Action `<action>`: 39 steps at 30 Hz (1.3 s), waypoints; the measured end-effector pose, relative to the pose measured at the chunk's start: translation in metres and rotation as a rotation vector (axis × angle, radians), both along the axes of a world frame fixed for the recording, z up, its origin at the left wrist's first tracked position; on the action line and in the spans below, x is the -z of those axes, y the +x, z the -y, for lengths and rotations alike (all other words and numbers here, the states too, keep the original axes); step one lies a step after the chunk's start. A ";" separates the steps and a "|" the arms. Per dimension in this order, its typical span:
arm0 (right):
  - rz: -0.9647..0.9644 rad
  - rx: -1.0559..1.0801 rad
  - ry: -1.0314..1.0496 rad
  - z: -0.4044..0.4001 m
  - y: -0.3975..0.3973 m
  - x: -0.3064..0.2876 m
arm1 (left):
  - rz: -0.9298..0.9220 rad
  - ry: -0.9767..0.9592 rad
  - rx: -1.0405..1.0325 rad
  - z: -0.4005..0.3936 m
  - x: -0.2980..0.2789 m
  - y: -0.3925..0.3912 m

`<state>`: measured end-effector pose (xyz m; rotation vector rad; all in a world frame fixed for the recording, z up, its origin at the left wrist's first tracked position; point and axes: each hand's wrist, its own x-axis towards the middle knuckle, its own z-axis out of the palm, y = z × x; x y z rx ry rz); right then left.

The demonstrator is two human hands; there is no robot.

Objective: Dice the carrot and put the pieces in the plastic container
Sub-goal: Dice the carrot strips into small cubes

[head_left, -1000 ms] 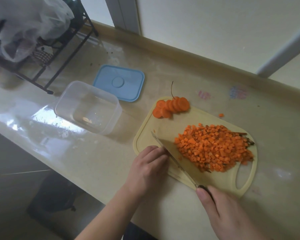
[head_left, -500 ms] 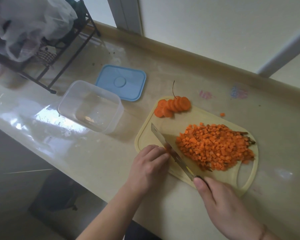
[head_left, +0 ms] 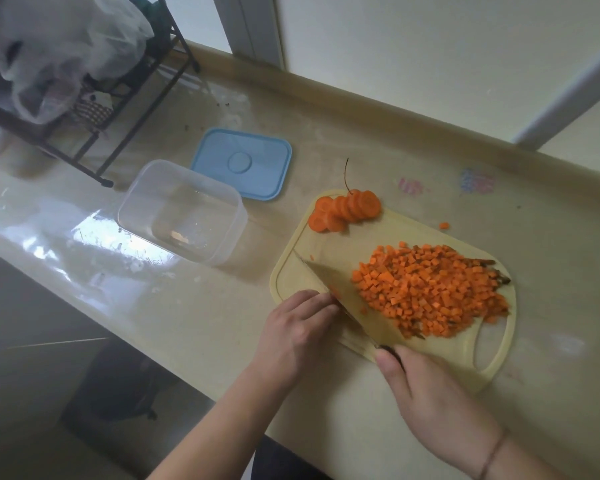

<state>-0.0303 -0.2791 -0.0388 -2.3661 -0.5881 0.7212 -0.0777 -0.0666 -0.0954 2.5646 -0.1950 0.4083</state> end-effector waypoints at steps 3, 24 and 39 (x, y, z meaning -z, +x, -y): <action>0.005 0.035 0.037 -0.009 0.012 0.002 | -0.005 -0.019 -0.003 0.000 -0.002 -0.002; -0.027 0.045 0.009 0.011 -0.010 -0.003 | 0.035 -0.081 -0.097 0.005 0.005 -0.002; -0.034 0.020 0.048 0.014 -0.009 -0.010 | 0.186 -0.285 -0.322 -0.007 -0.013 -0.030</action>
